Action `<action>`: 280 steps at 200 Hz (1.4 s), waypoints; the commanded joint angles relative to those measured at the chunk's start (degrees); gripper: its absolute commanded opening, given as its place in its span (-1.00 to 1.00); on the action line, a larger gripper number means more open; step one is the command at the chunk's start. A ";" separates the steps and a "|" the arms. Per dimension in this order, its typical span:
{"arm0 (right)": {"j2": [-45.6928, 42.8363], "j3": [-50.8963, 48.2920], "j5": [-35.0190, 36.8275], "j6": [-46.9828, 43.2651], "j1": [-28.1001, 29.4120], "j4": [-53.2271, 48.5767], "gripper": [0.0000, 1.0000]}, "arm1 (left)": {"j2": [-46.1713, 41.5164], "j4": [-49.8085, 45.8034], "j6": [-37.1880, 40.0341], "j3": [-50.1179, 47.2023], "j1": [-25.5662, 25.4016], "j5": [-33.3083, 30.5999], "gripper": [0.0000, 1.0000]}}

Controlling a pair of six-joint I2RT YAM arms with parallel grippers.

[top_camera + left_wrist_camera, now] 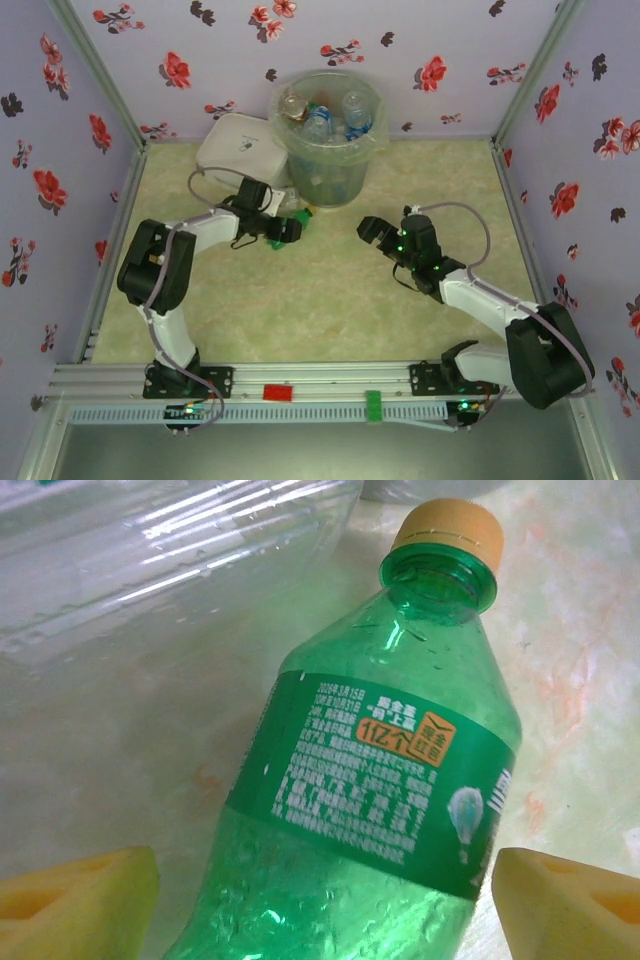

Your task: Put the plastic bottles in the bin

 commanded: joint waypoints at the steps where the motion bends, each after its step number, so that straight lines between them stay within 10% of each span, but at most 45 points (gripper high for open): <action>1: -0.43 -0.66 0.54 0.90 0.42 1.38 0.99 | 2.40 -1.81 0.65 1.99 -0.57 0.29 0.67; 100: -0.83 -0.67 0.71 1.14 0.48 2.32 0.99 | -1.18 -0.16 0.96 -1.35 -3.10 -4.20 0.05; 189: -0.98 -2.32 1.16 2.03 0.42 7.85 0.99 | -30.58 10.86 -17.14 -19.16 -3.55 -5.55 -0.14; 280: -6.42 -5.97 2.06 2.13 0.42 9.04 0.99 | -33.32 2.52 -20.02 3.37 -3.98 -7.24 -0.21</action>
